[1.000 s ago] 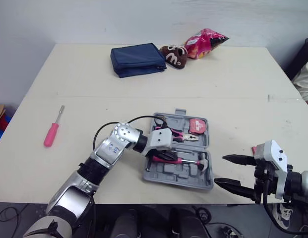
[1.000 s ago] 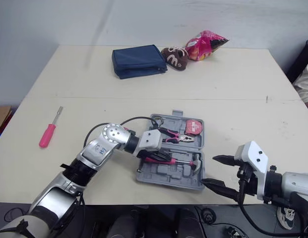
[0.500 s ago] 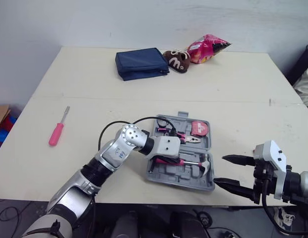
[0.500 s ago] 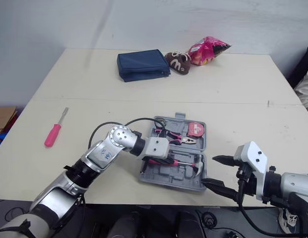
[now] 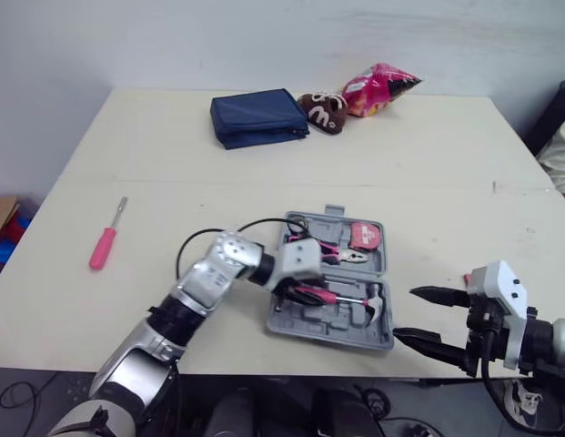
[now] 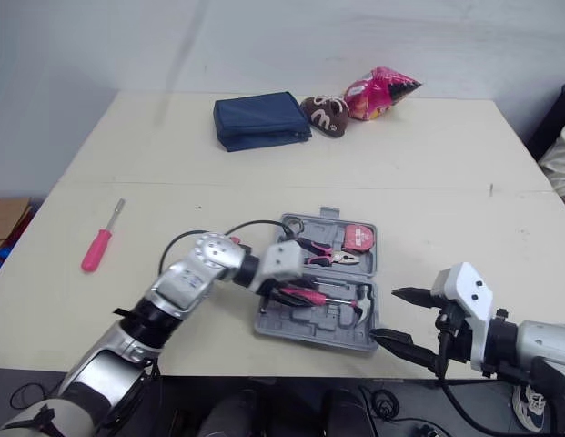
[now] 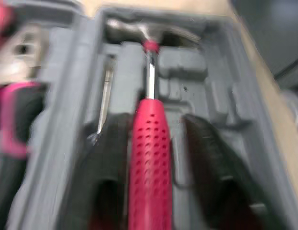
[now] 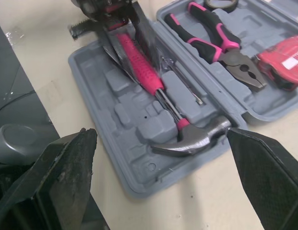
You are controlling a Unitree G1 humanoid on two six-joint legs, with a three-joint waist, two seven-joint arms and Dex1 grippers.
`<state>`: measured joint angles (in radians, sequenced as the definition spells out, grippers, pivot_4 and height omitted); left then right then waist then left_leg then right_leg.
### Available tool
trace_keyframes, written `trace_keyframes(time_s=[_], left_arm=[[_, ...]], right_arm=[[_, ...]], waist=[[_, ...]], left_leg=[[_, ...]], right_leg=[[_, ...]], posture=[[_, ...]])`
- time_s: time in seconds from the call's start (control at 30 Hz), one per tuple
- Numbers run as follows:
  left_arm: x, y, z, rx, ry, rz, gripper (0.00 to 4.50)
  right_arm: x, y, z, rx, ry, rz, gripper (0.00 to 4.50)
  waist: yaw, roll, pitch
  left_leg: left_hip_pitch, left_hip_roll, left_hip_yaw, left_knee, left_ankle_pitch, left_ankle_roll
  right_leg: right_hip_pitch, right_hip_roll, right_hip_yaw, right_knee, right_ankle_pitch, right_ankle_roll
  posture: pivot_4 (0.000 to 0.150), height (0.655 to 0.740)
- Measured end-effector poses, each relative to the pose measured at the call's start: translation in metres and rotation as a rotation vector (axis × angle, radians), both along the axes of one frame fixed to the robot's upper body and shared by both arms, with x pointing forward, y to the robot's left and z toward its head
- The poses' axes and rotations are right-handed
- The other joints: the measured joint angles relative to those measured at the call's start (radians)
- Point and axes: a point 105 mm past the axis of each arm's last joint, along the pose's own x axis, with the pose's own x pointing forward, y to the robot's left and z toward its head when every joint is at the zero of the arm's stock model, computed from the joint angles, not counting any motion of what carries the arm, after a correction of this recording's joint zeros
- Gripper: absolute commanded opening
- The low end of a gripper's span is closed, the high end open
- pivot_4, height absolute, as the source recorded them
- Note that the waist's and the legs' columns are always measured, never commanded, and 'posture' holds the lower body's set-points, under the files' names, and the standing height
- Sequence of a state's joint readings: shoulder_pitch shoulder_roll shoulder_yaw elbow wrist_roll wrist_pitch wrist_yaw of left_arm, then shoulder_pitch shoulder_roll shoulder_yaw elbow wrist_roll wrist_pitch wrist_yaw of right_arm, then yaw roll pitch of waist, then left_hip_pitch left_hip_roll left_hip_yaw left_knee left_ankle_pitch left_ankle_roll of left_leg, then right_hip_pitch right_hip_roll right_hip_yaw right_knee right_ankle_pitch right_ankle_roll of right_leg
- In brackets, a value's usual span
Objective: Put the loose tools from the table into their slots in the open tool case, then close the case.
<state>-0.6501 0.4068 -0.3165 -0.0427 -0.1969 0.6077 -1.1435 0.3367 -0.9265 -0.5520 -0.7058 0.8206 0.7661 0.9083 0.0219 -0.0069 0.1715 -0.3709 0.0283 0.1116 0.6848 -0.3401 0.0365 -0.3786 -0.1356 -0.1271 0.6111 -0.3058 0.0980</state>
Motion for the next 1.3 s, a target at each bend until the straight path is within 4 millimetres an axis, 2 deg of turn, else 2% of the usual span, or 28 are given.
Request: trace_keyframes(time_s=[0.07, 0.1, 0.13, 0.2, 0.33, 0.4, 0.47, 0.57, 0.6, 0.7, 0.83, 0.9, 0.97, 1.03, 1.17, 1.3], left_arm=[[0.002, 0.022, 0.039, -0.147, 0.007, 0.085, 4.15], [0.004, 0.033, 0.05, -0.191, 0.005, 0.141, 4.47], [0.007, 0.049, 0.058, -0.235, 0.015, 0.227, 4.47], [0.01, 0.077, 0.056, -0.273, 0.061, 0.374, 4.47], [-0.009, 0.168, 0.024, -0.282, 0.137, 0.783, 4.47], [-0.027, 0.215, 0.017, -0.302, 0.142, 0.997, 4.47], [-0.047, 0.261, 0.019, -0.337, 0.114, 1.203, 4.47], [-0.093, 0.332, 0.014, -0.241, 0.035, 1.479, 4.47], [-0.108, 0.351, 0.013, -0.199, 0.009, 1.554, 4.47], [-0.131, 0.384, 0.01, -0.153, -0.023, 1.658, 4.47], [-0.137, 0.402, 0.02, -0.121, -0.101, 1.674, 4.47], [-0.136, 0.399, 0.021, -0.123, -0.114, 1.655, 4.47], [-0.128, 0.388, 0.021, -0.122, -0.119, 1.604, 4.47], [-0.117, 0.365, 0.021, -0.1, -0.122, 1.508, 4.47], [-0.087, 0.298, 0.019, -0.084, -0.11, 1.289, 4.47], [-0.064, 0.249, 0.023, -0.097, -0.131, 1.177, 4.47]], right_arm=[[0.0, -0.007, 0.008, 0.011, -0.019, -0.026, 4.5], [0.0, -0.012, 0.01, 0.011, -0.021, -0.041, 4.5], [-0.001, -0.019, 0.011, 0.013, -0.016, -0.062, 4.5], [-0.004, -0.03, 0.01, 0.012, 0.007, -0.097, 4.5], [-0.004, -0.075, 0.011, 0.001, 0.042, -0.244, 4.5], [-0.003, -0.099, 0.012, -0.023, 0.047, -0.308, 4.5], [-0.003, -0.119, 0.013, -0.037, 0.053, -0.364, 4.5], [0.008, -0.146, 0.012, -0.091, 0.029, -0.397, 4.5], [0.01, -0.16, 0.007, -0.105, 0.04, -0.434, 4.5], [0.018, -0.183, 0.007, -0.086, 0.024, -0.498, 4.5], [0.024, -0.188, 0.014, -0.111, -0.009, -0.482, 4.5], [0.027, -0.187, 0.015, -0.105, -0.017, -0.475, 4.5], [0.029, -0.184, 0.017, -0.099, -0.026, -0.467, 4.5], [0.032, -0.174, 0.019, -0.096, -0.038, -0.43, 4.5], [0.037, -0.129, 0.017, -0.062, -0.05, -0.291, 4.5], [0.039, -0.086, 0.025, -0.039, -0.077, -0.162, 4.5]], waist=[[-0.002, 0.001, 0.003], [-0.001, 0.002, 0.003], [0.0, 0.002, 0.002], [0.001, 0.002, 0.003], [-0.009, -0.001, 0.005], [-0.011, -0.003, 0.007], [-0.008, -0.004, 0.007], [-0.01, -0.003, 0.007], [-0.012, -0.002, 0.007], [0.002, 0.002, 0.009], [0.004, 0.004, 0.008], [-0.001, 0.005, 0.008], [-0.005, 0.005, 0.008], [-0.007, 0.005, 0.008], [-0.007, 0.005, 0.008], [-0.001, 0.005, 0.008]], left_leg=[[0.0, 0.001, -0.001, 0.0, 0.001, -0.001], [0.001, 0.001, -0.001, -0.001, 0.001, -0.001], [0.002, 0.0, -0.001, -0.001, 0.001, -0.001], [0.001, 0.0, -0.001, -0.002, 0.001, -0.001], [0.002, 0.0, 0.0, -0.002, 0.0, -0.001], [0.001, 0.001, 0.0, -0.002, -0.001, -0.001], [0.002, 0.001, -0.001, -0.002, -0.002, -0.002], [0.002, 0.001, -0.001, -0.003, -0.006, -0.004], [0.002, 0.001, 0.0, -0.003, -0.008, -0.007], [-0.001, 0.001, 0.0, -0.003, -0.009, -0.009], [-0.002, 0.001, 0.001, -0.007, -0.009, -0.009], [-0.002, 0.001, 0.003, -0.01, -0.008, -0.011], [-0.002, 0.001, 0.005, -0.013, -0.007, -0.012], [-0.002, 0.0, 0.006, -0.015, -0.007, -0.012], [-0.001, 0.0, 0.007, -0.018, -0.002, -0.008], [0.0, 0.001, 0.008, -0.018, 0.001, -0.009]], right_leg=[[0.0, 0.001, -0.002, 0.0, 0.0, -0.001], [0.001, 0.001, -0.002, 0.0, -0.001, -0.001], [0.002, 0.002, -0.003, 0.0, -0.001, -0.001], [0.002, 0.002, -0.003, 0.001, -0.001, -0.001], [0.002, 0.002, -0.002, 0.0, -0.001, -0.001], [0.001, 0.001, -0.001, -0.002, -0.001, -0.001], [0.001, 0.001, -0.002, -0.003, -0.001, -0.001], [0.0, 0.0, -0.001, -0.003, -0.002, -0.003], [-0.002, -0.001, -0.001, -0.003, -0.002, -0.004], [-0.011, -0.003, -0.001, -0.001, -0.003, -0.005], [-0.014, -0.004, -0.001, 0.0, -0.004, -0.007], [-0.012, -0.004, 0.001, 0.0, -0.004, -0.007], [-0.014, -0.004, 0.003, 0.0, -0.004, -0.006], [-0.014, -0.003, 0.003, 0.0, -0.004, -0.006], [-0.014, -0.002, 0.003, 0.0, -0.003, -0.006], [-0.013, 0.0, 0.005, 0.002, -0.003, -0.005]], posture=[[0.15, 0.74], [0.15, 0.74], [0.15, 0.74], [0.15, 0.74], [0.15, 0.74], [0.15, 0.74], [0.15, 0.74], [0.15, 0.74], [0.15, 0.74], [0.15, 0.74], [0.15, 0.74], [0.15, 0.74], [0.15, 0.74], [0.15, 0.74], [0.15, 0.74], [0.15, 0.74]])
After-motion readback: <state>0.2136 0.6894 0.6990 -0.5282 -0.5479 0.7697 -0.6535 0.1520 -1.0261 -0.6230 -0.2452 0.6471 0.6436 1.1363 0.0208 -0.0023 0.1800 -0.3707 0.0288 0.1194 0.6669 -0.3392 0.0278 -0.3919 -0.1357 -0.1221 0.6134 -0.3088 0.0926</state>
